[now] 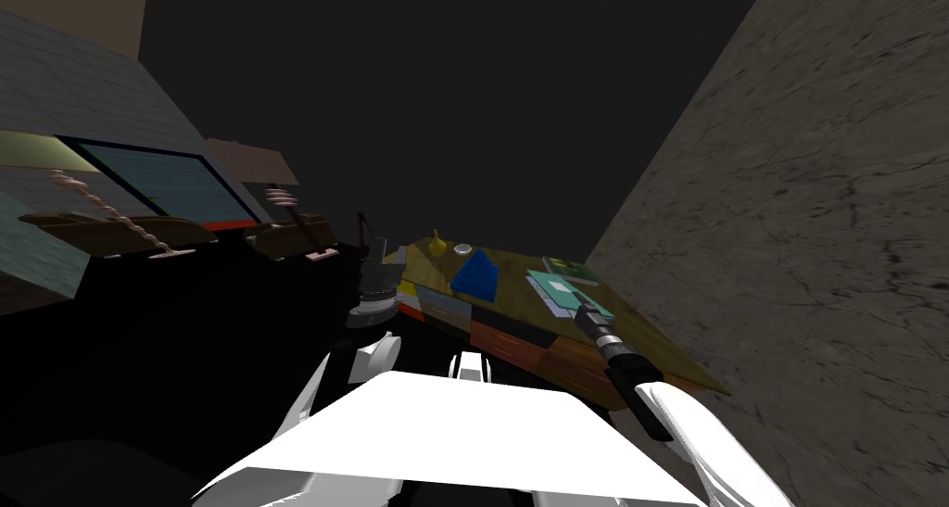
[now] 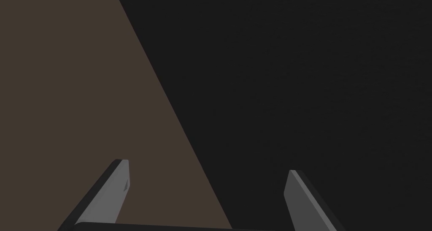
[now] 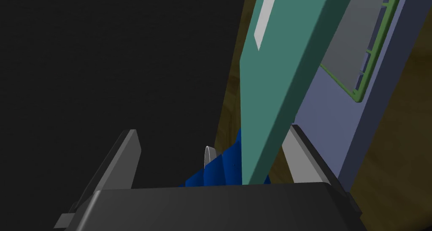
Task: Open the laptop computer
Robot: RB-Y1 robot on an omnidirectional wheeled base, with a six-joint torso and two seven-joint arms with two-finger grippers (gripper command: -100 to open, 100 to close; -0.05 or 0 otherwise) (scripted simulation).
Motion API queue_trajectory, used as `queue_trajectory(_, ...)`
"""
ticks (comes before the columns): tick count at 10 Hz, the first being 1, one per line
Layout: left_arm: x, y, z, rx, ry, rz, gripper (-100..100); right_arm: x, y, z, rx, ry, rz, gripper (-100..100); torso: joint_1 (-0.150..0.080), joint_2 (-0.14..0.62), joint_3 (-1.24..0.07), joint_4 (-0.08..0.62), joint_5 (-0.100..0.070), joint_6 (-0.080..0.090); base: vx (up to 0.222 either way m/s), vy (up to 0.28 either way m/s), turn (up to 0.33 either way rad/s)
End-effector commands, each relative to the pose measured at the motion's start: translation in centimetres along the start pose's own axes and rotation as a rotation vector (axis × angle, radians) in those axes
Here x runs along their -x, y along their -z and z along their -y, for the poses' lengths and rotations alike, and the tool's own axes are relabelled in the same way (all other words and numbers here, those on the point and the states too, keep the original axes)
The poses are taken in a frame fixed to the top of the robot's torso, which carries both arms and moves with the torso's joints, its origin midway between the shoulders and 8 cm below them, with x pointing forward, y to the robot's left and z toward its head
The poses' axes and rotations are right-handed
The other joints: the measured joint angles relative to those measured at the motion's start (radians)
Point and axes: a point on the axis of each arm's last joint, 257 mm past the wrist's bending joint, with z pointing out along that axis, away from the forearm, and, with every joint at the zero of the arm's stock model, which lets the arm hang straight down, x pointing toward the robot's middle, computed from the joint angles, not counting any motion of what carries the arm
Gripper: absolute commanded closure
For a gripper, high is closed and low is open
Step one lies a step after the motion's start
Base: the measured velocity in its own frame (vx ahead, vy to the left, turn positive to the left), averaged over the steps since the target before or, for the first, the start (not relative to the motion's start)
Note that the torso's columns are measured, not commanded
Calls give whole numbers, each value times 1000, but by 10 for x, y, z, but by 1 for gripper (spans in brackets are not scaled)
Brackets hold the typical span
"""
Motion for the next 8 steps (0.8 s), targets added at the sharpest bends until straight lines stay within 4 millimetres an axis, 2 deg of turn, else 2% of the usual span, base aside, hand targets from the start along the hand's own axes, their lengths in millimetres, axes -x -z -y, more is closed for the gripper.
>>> queue_trajectory(1,0,0,0,0,0,0,0,-15,6,20,-4,-3,22,-100,-1,0,0,0,0,0,62,76,-79)
queue_trajectory(2,0,0,0,0,0,0,0,-10,3,14,-1,0,15,-100,0,-1,-1,0,0,1,30,35,-22)
queue_trajectory(3,0,0,0,0,0,0,0,-11,4,15,-2,-4,16,0,-3,0,0,-1,-2,0,5,8,6)
queue_trajectory(8,0,0,0,0,0,0,0,-10,4,12,5,-6,18,0,0,0,0,0,0,1,1,1,1)
